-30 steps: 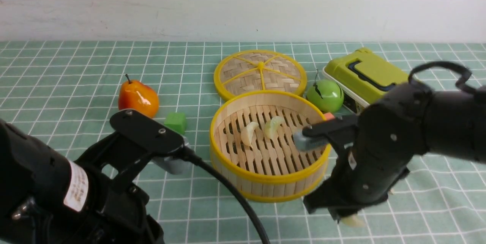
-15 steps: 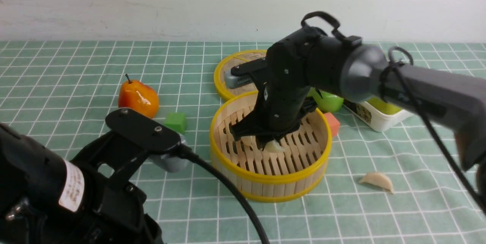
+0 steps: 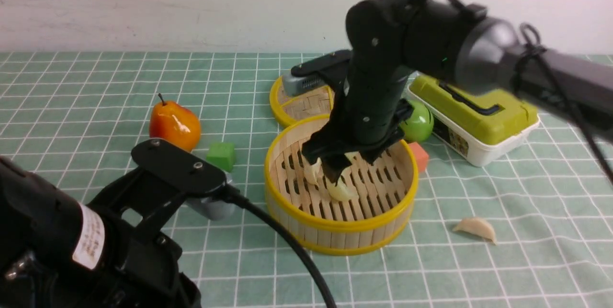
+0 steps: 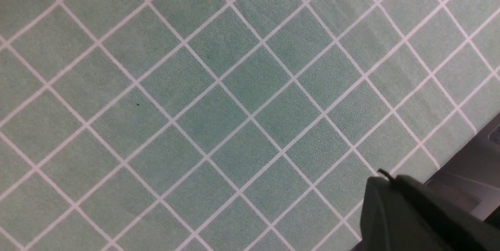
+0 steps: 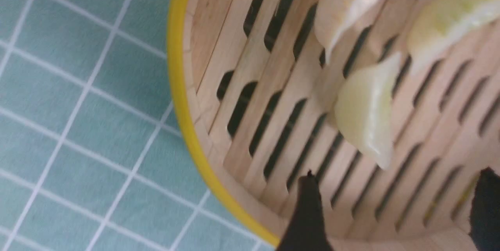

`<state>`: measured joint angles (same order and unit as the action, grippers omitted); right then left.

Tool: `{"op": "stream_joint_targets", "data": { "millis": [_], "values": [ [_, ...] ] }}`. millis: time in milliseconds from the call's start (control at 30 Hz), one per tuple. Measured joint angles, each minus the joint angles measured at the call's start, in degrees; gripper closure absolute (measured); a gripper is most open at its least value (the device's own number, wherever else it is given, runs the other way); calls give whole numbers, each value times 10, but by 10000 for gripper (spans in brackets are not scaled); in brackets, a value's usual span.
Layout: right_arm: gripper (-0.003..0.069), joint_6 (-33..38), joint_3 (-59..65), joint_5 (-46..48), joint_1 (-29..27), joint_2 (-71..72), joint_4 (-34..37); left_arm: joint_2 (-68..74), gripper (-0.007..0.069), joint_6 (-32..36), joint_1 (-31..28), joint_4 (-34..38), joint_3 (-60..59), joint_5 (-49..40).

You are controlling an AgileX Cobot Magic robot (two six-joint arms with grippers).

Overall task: Put the dumplings into the steamer on the table with the blue tablecloth.
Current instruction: 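Place the dumpling in the bamboo steamer basket with the right gripper, then reach for and grasp a dumpling lying on the table beside the steamer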

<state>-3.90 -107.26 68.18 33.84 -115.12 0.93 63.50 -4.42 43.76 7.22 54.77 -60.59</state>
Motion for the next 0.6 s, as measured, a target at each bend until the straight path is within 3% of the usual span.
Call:
{"op": "stream_joint_targets", "data": {
  "millis": [167, 400, 600],
  "values": [
    [135, 46, 132, 1, -65, 111, 3, 0, 632, 0, 0, 0, 0, -4],
    [135, 142, 282, -55, -170, 132, -2, 0, 631, 0, 0, 0, 0, 1],
    [135, 189, 311, -140, -187, 81, -9, 0, 628, 0, 0, 0, 0, 15]
  ]
}}
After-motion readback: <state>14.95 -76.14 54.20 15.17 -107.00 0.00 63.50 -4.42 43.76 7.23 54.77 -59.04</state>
